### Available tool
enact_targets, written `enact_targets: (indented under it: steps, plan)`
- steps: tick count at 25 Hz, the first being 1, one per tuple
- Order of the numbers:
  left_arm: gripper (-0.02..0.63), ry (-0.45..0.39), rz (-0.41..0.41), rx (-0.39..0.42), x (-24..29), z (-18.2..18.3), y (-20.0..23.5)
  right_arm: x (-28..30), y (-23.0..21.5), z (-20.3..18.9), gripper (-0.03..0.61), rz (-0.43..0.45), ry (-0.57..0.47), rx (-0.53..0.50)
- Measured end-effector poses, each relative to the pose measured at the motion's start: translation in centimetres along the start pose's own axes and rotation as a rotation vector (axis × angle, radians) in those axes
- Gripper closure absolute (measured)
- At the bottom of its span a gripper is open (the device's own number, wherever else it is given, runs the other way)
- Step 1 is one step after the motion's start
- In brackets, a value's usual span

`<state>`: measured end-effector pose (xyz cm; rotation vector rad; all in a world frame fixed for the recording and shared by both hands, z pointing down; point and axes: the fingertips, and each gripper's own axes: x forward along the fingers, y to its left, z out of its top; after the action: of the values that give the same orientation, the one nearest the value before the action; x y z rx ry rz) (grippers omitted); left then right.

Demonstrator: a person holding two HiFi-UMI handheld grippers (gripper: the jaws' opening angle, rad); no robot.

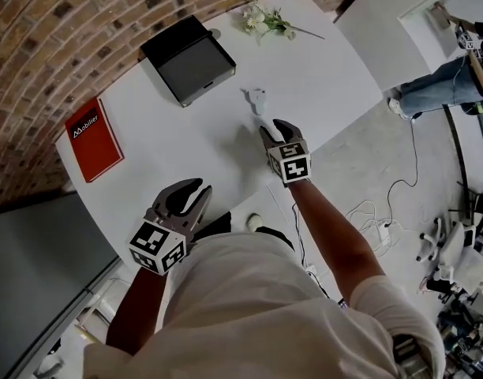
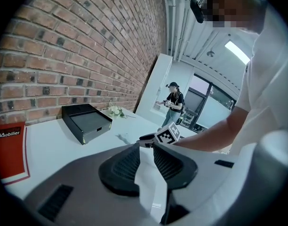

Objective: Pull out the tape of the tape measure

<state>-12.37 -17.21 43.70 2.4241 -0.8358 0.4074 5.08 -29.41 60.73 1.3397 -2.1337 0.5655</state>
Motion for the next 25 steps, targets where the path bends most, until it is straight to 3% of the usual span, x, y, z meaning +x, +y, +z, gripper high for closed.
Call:
enact_targets:
  steps: [15, 25]
  plan:
    - [0.528, 0.009, 0.027, -0.045, -0.2, 0.0, 3.8, 5.9, -2.1, 0.7, 0.423, -0.079, 0.047, 0.093]
    - [0.528, 0.029, 0.017, -0.040, -0.1, -0.9, 3.9, 7.5, -2.7, 0.0, 0.423, -0.150, 0.083, 0.103]
